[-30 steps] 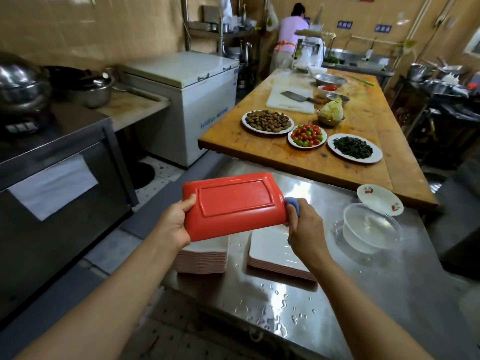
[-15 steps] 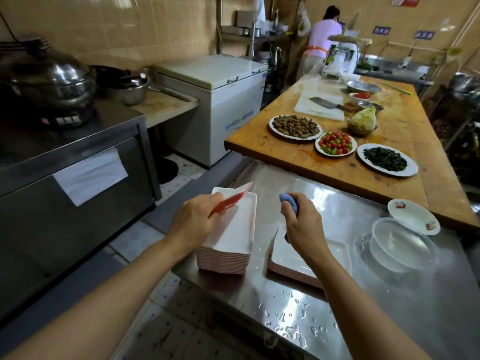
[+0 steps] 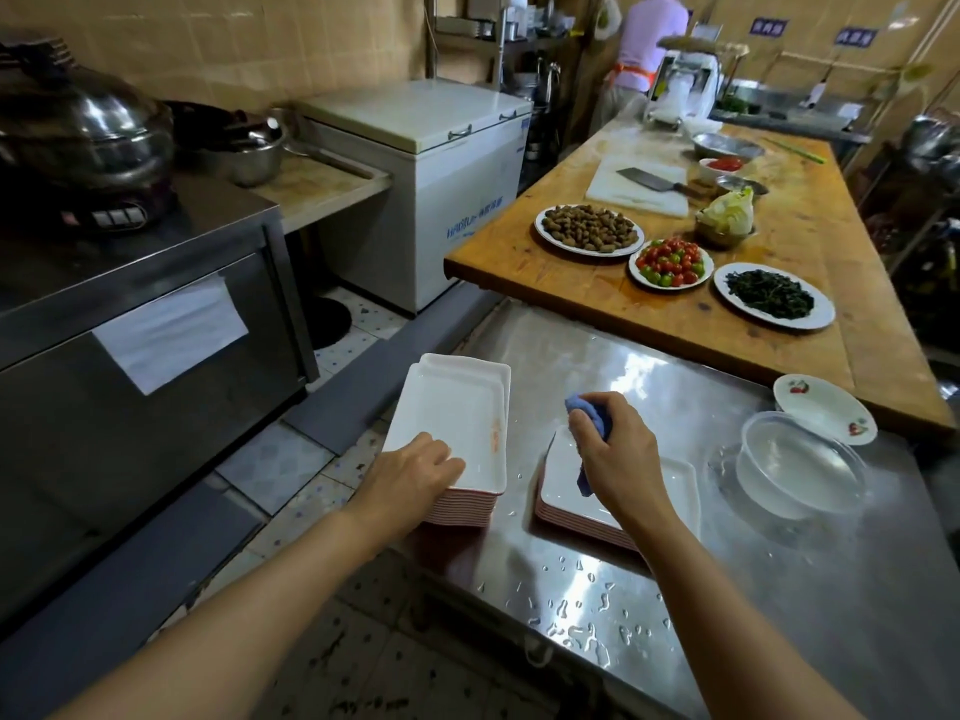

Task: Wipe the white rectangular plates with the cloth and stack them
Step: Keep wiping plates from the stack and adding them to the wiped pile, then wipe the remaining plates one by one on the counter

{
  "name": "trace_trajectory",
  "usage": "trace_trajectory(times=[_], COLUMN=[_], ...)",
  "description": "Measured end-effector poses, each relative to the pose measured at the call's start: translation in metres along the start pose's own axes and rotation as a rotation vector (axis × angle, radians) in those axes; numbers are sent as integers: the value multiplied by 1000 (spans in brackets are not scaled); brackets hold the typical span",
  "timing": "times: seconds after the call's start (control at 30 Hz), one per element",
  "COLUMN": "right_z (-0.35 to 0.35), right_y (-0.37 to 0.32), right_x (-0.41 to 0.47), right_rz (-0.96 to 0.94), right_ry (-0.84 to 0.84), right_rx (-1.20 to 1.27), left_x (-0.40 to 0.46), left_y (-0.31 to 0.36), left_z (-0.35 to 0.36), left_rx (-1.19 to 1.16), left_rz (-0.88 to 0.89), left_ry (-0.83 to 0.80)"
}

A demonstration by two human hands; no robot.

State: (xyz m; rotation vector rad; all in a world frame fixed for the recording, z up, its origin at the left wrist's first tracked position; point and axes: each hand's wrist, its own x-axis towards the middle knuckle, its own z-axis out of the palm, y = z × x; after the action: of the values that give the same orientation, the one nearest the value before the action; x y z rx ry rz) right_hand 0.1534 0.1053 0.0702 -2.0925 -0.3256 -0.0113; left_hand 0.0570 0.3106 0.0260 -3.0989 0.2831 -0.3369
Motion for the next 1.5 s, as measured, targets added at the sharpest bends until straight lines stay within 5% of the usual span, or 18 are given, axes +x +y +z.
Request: trace_trajectory(times=[0.33, 0.67, 0.83, 1.03, 1.17, 1.37, 1.5], right_z=[-4, -6, -19, -35, -48, -78, -100], right_y=[13, 11, -5, -17, -15, 2, 24], right_x=[-5, -5, -3, -4, -12, -26, -23], right_rz=[56, 197, 252, 205, 107, 2, -8], right_ry=[25, 33, 127, 224, 243, 286, 353], right_rx=[-35, -24, 270, 387, 174, -28, -157], left_x=[13, 31, 58, 80, 100, 134, 153], left_y=[-16, -9, 40, 96, 115, 135, 162], left_z=[29, 23, -6, -20, -24, -26, -27], left_rx=[-61, -111, -850, -2051, -2504, -2295, -2097], left_rz=[-102, -132, -389, -693, -694, -698, -594], left_ry=[-236, -231, -130, -851, -1007, -997, -731])
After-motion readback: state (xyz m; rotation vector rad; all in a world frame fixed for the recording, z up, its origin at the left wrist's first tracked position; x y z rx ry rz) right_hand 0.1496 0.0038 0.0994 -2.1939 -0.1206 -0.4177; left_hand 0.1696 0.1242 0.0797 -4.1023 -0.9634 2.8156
